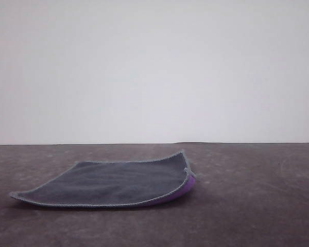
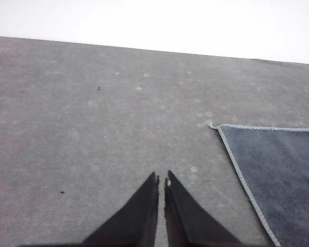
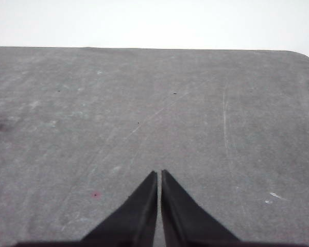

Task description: Fold clothes

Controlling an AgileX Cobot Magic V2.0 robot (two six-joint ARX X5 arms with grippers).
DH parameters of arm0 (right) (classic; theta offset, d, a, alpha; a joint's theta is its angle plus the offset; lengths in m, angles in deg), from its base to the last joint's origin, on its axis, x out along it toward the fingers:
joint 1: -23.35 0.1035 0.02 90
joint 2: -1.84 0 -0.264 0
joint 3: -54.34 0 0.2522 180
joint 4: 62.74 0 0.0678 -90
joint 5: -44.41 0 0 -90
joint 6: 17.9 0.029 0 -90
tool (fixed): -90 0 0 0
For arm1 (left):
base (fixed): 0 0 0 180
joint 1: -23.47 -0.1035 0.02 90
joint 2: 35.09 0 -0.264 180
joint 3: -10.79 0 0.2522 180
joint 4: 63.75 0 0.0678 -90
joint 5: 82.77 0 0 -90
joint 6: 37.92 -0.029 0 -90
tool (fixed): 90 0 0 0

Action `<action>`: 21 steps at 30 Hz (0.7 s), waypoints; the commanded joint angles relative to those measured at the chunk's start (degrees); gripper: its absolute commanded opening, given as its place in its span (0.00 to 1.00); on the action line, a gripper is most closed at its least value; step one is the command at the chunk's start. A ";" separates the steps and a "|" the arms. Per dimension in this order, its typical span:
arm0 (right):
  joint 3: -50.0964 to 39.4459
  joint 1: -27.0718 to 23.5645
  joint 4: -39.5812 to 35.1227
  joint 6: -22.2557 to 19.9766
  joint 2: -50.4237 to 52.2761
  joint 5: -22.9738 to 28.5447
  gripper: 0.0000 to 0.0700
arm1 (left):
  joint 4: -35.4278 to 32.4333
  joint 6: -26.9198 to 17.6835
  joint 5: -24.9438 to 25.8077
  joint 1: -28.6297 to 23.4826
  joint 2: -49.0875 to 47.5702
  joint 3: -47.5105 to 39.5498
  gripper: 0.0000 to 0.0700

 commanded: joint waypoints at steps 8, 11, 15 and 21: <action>-0.26 -0.09 -0.66 0.57 0.15 0.17 0.01 | 0.13 0.02 -0.22 -0.04 -0.09 -1.14 0.01; -0.26 -0.09 -0.65 0.57 0.15 0.17 0.01 | 0.13 0.02 -0.22 -0.04 -0.09 -1.14 0.01; -0.26 0.21 -0.66 0.57 0.15 0.15 0.01 | 0.13 0.02 -0.22 -0.04 -0.09 -1.14 0.01; -0.26 0.35 -0.65 0.57 0.15 0.17 0.01 | 0.13 0.02 -0.24 -0.04 -0.09 -1.14 0.01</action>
